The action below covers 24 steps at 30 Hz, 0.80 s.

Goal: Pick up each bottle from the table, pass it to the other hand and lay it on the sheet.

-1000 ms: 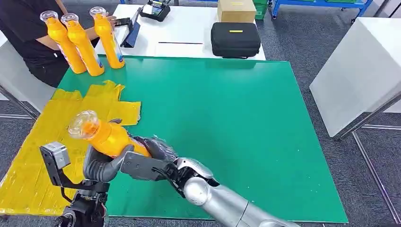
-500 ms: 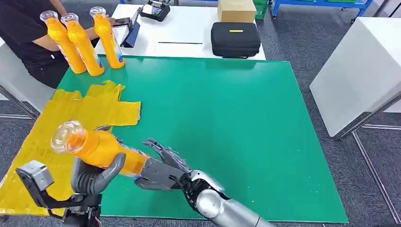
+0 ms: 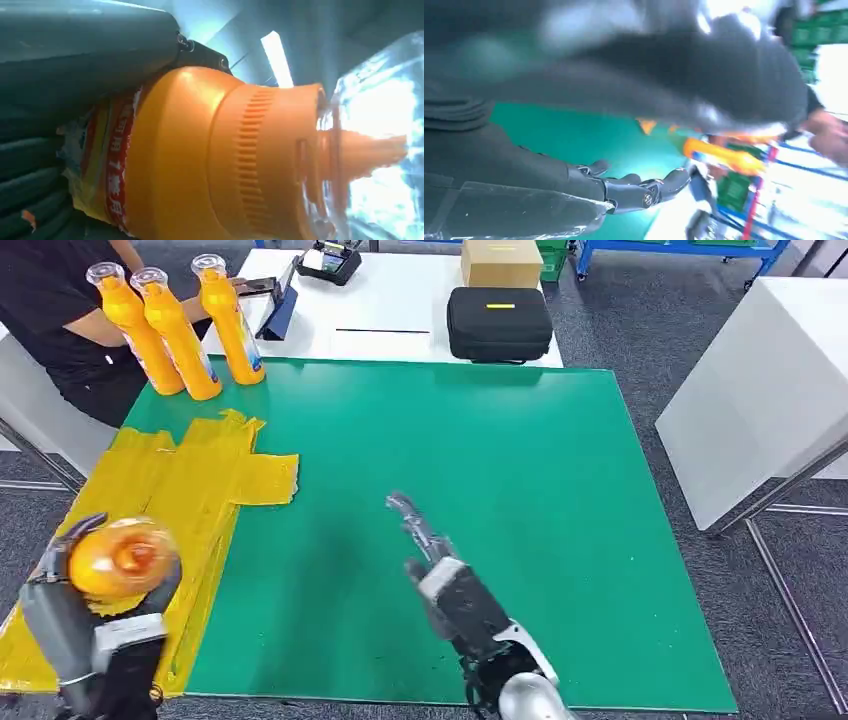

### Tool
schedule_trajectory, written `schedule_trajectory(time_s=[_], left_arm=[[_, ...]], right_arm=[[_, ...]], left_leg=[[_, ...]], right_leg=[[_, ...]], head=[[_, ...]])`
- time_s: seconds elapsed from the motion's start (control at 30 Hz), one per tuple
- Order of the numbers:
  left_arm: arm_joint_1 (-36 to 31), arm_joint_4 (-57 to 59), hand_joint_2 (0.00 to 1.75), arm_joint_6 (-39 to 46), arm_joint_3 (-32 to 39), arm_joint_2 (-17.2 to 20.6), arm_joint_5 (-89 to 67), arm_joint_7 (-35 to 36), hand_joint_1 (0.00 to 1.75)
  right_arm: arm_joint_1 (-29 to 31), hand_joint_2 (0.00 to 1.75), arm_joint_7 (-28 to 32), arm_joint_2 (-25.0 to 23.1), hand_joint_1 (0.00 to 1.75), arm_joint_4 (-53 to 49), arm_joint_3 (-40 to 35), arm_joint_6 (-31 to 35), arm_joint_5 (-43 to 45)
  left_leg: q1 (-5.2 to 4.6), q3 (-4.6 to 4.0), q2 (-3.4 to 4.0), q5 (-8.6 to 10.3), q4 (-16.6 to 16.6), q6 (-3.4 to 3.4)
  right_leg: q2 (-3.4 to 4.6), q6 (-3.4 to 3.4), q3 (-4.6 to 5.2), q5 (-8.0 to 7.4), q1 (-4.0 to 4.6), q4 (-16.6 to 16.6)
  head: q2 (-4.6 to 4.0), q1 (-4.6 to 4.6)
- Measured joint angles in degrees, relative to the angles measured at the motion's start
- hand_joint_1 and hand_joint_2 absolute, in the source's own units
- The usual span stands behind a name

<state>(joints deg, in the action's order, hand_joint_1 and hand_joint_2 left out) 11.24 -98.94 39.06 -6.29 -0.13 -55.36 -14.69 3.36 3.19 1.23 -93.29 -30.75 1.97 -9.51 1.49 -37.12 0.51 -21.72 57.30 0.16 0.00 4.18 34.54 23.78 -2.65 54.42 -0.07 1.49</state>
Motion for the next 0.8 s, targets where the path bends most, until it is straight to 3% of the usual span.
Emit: schedule_trajectory(time_s=[0.07, 0.17, 0.4, 0.43, 0.47, 0.5, 0.8], left_arm=[[-1.6, 4.3, 1.75, 0.1, 0.4, 0.5, -6.7, 1.1, 1.75], [-3.9, 10.0, 1.75, 0.0, -0.9, 1.7, -3.6, 4.2, 1.75], [-6.5, 15.5, 1.75, 0.0, -3.8, 3.3, -3.5, 6.6, 1.75], [-6.8, 15.9, 1.75, 0.0, -4.2, 3.5, -3.5, 6.6, 0.79], [-7.0, 16.4, 1.75, 0.0, -4.5, 3.7, -3.5, 6.8, 0.00], [-7.2, 16.9, 0.00, 0.1, -4.7, 4.0, -3.5, 6.9, 0.00], [-7.9, 20.6, 0.00, -2.6, -6.2, 7.6, -11.4, 11.7, 0.00]], right_arm=[[-1.1, 0.00, 1.1, 0.7, 0.00, -2.2, 0.9, 0.0, 1.4], [-2.5, 0.00, 1.7, 1.5, 0.00, -4.3, 1.9, 0.0, 2.4], [-3.5, 0.00, 2.2, 2.4, 0.00, -6.3, 3.2, 0.0, 4.1], [-3.6, 0.00, 2.3, 2.4, 0.00, -6.3, 3.3, 0.0, 4.8], [-3.6, 0.00, 2.4, 2.4, 0.00, -6.3, 3.5, -0.2, 5.3], [-3.7, 0.00, 2.6, 2.5, 0.00, -6.3, 3.6, -0.5, 5.8], [-3.7, 0.00, 5.0, 3.4, 0.00, -6.3, 3.7, -2.7, 8.6]], left_leg=[[0.00, 0.01, 0.00, 0.00, 0.0, 0.00], [-0.01, -0.01, 0.01, 0.04, 0.0, 0.01], [-0.01, -0.05, 0.02, 0.10, 0.0, 0.05], [-0.01, -0.05, 0.01, 0.10, 0.0, 0.05], [-0.01, -0.05, 0.02, 0.09, 0.0, 0.05], [-0.01, -0.05, 0.02, 0.09, 0.0, 0.05], [-0.01, -0.05, 0.02, 0.10, 0.0, 0.04]], right_leg=[[0.01, 0.00, 0.01, -0.01, 0.00, 0.0], [0.02, 0.00, -0.43, -0.12, 0.00, 0.0], [0.02, 0.05, -0.42, -0.26, 0.00, 0.0], [0.02, 0.04, -0.42, -0.25, 0.00, 0.0], [0.03, 0.04, -0.42, -0.25, 0.00, 0.0], [0.03, 0.04, -0.42, -0.25, 0.00, 0.0], [0.03, 0.04, -0.43, -0.25, 0.00, 0.0]], head=[[0.00, -0.02], [0.00, -0.02], [0.00, 0.00], [0.00, 0.00], [0.00, 0.00], [0.00, 0.02], [0.00, 0.00]])
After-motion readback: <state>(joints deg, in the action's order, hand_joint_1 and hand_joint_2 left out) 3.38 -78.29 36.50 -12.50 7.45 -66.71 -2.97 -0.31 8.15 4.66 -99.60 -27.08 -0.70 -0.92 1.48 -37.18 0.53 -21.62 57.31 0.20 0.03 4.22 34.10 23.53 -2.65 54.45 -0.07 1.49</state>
